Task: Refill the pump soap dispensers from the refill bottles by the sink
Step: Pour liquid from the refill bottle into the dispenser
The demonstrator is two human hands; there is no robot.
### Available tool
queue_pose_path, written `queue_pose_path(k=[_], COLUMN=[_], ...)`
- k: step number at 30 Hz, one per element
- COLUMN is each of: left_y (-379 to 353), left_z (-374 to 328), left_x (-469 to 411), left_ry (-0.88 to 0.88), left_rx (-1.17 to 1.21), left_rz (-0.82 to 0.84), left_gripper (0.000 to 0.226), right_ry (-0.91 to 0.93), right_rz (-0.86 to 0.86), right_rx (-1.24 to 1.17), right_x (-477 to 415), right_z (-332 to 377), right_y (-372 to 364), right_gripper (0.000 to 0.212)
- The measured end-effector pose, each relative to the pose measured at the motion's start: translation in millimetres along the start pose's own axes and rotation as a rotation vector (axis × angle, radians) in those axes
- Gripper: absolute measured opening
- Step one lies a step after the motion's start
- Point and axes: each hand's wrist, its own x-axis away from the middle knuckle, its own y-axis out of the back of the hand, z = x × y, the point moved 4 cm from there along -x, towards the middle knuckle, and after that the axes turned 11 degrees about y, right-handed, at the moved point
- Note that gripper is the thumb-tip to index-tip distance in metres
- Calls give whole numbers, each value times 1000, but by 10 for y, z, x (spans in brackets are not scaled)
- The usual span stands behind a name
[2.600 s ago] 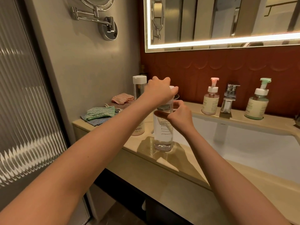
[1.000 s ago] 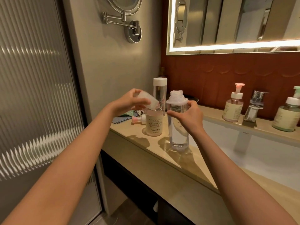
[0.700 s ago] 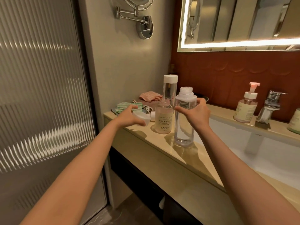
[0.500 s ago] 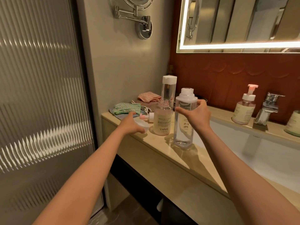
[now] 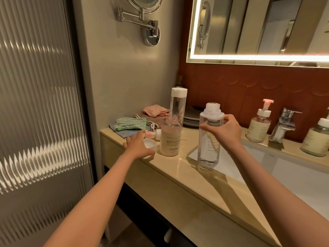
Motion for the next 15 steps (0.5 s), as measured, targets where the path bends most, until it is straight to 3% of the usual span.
queue_pose_path(k=[5, 8, 15], left_y=[55, 22, -165], left_z=[-402, -621, -828], left_x=[50, 43, 127], left_ry=[-155, -154, -118], left_rx=[207, 352, 418], left_rz=[-58, -22, -57], left_gripper=[107, 111, 85], right_ry=[65, 143, 231], right_rz=[69, 143, 242], right_rx=[94, 176, 265], right_x=[-83, -98, -156], right_z=[-25, -1, -34], right_y=[24, 12, 48], right_gripper=[69, 67, 60])
